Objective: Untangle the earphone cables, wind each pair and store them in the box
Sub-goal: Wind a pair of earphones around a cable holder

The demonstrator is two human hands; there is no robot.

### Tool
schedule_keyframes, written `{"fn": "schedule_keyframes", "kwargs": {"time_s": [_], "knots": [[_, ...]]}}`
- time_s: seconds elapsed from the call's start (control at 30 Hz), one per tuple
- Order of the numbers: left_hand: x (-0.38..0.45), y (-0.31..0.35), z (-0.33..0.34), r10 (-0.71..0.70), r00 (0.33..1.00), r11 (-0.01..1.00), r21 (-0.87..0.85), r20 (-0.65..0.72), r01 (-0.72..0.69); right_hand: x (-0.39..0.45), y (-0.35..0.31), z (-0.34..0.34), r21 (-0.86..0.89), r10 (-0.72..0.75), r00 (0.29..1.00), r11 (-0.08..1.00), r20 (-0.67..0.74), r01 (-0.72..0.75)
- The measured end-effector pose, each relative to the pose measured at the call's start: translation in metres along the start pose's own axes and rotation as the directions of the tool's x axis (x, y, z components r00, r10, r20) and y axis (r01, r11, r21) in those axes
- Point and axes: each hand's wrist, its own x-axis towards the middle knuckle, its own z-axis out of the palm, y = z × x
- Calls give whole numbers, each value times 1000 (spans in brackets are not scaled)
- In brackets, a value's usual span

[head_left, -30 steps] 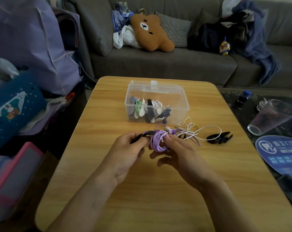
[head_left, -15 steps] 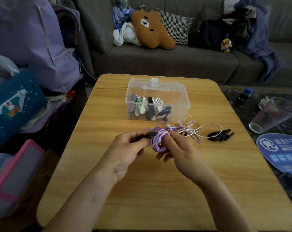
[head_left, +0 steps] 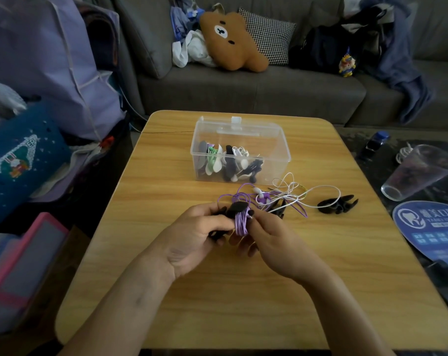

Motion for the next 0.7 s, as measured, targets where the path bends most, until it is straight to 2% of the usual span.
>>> {"fn": "schedule_keyframes", "kwargs": {"time_s": [0.13, 0.2, 0.27, 0.37, 0.5, 0.57, 0.63, 0.7], "knots": [[-2, 0, 5, 36, 999, 988, -151, 26, -32, 0, 4, -3, -65, 39, 996, 997, -79, -44], [-1, -4, 7, 83, 996, 996, -28, -34, -84, -1, 4, -3, -121, 13, 996, 992, -92, -24], [-3, -7, 10, 192, 981, 969, 165, -29, -184, -3, 2, -2, -131, -23, 997, 991, -76, 13], [-5, -10, 15, 389, 921, 860, 354, 12, -367, -5, -1, 3, 21, -54, 996, 998, -68, 56], [-5, -12, 19, 497, 868, 806, 373, -4, -460, -3, -3, 8, 329, -8, 996, 944, -87, 37], [-5, -12, 18, 549, 836, 760, 409, 9, -504, -2, -4, 8, 428, 21, 995, 904, -99, 23], [-5, -11, 19, 639, 769, 651, 517, 21, -556, -2, -4, 6, 438, 31, 988, 898, -150, 39], [-4, -10, 19, 739, 673, 503, 644, 25, -577, -3, -6, 4, 440, 25, 980, 895, -197, 66]]}}
